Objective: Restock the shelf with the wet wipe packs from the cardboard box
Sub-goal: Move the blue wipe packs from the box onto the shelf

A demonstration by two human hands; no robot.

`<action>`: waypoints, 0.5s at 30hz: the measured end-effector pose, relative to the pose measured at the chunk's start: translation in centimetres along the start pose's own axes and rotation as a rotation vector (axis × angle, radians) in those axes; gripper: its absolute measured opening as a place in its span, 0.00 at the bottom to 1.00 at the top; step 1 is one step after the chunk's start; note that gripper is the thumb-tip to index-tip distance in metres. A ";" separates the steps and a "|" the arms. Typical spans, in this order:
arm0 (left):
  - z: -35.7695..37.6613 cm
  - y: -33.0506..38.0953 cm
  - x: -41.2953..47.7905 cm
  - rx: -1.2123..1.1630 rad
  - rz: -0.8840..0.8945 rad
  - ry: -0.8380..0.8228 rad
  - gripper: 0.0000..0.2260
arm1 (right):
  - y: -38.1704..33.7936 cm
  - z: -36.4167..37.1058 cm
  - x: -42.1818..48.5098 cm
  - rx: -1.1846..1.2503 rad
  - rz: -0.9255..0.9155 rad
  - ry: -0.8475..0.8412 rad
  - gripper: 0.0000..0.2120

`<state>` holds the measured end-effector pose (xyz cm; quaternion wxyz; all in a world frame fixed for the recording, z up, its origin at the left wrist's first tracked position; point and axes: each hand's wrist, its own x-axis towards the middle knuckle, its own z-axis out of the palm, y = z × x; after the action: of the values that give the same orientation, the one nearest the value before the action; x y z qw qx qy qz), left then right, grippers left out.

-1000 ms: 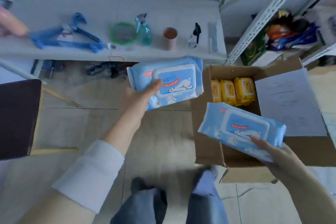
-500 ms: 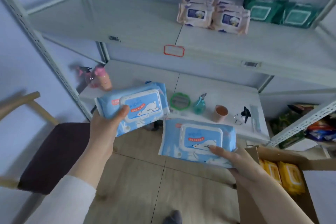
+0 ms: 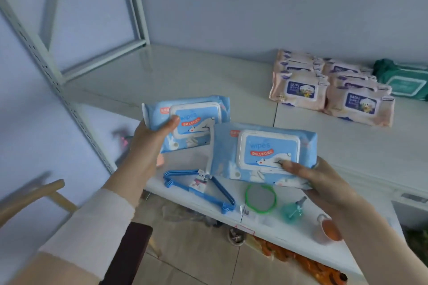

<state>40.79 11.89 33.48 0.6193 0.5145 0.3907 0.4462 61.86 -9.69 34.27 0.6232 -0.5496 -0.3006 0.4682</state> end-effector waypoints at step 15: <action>5.6 -0.7 28.7 0.043 -0.013 -0.346 0.12 | -4.0 1.9 23.5 -0.279 -0.066 0.109 0.32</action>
<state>54.68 37.59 33.06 0.6690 0.5943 0.2910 0.3384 70.12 12.70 35.24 0.5711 -0.6455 -0.3464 0.3705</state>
